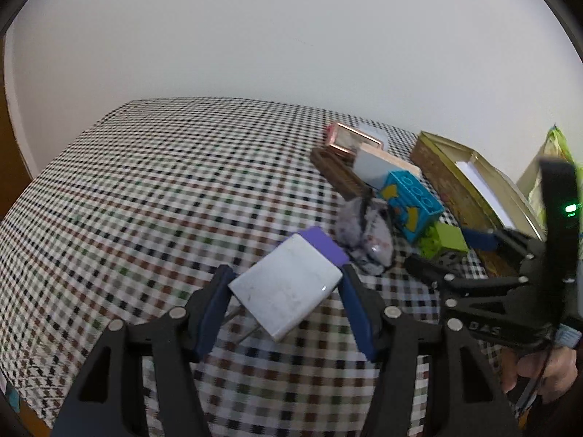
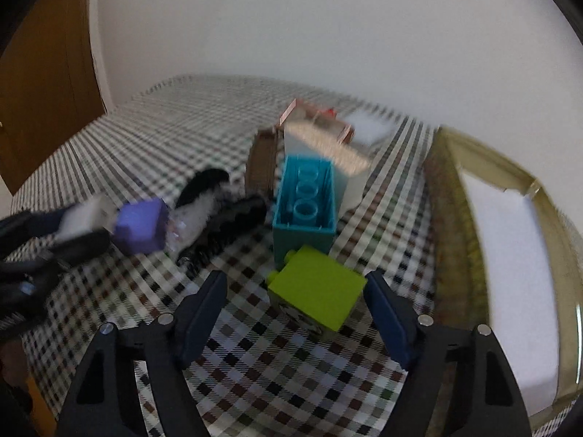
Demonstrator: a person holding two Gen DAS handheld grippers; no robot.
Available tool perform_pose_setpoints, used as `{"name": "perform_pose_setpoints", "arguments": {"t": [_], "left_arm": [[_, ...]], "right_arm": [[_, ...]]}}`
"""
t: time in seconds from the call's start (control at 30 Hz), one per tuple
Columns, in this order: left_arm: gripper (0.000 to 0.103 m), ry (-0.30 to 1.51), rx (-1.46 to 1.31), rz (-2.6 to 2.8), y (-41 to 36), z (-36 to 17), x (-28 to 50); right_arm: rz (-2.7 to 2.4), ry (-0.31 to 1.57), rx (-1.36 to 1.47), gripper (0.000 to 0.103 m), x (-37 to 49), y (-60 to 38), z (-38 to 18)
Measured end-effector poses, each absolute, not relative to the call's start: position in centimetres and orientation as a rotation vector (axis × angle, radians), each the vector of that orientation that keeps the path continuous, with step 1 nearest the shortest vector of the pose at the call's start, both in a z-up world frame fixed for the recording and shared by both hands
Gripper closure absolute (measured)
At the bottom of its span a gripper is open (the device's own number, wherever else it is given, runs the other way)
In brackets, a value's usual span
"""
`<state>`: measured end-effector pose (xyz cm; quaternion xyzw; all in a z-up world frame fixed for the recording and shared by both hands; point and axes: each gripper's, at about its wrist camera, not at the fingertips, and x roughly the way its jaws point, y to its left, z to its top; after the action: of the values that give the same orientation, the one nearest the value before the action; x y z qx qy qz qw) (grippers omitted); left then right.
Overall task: Organize rigid objects
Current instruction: 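Grasp the white plug charger with the left gripper while the right grasps the lime-green cube, then carry the charger and green cube into the gold tray and release both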
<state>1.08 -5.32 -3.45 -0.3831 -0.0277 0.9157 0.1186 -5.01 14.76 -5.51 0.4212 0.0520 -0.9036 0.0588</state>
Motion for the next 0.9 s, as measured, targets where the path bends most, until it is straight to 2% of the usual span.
{"name": "perform_pose_setpoints", "arguments": {"t": [0.07, 0.1, 0.33, 0.57, 0.7, 0.9], "left_arm": [[0.044, -0.076, -1.110, 2.695, -5.8, -3.1, 1.3], [0.044, -0.069, -1.103, 2.708, -6.0, -2.9, 1.4], [0.044, -0.045, -1.082, 2.721, -5.4, -2.4, 1.5], [0.044, 0.007, -0.987, 2.681, -1.8, -0.5, 1.7], [0.044, 0.041, -0.911, 2.633, 1.9, 0.8, 2.1], [0.044, 0.064, -0.838, 2.524, 8.2, 1.9, 1.8]], "right_arm": [[-2.709, 0.099, 1.291, 0.036, -5.5, 15.4, -5.8], [-2.720, 0.094, 1.283, 0.051, -5.5, 15.6, -5.7], [-2.712, 0.048, 1.230, 0.050, -4.1, 16.2, -5.0], [-2.872, -0.152, 0.899, 0.050, 0.9, 20.8, -0.1], [-3.091, -0.089, 0.769, 0.050, 2.5, 24.8, 1.9], [-3.245, -0.127, 0.821, 0.050, 3.2, 31.5, 2.1]]}}
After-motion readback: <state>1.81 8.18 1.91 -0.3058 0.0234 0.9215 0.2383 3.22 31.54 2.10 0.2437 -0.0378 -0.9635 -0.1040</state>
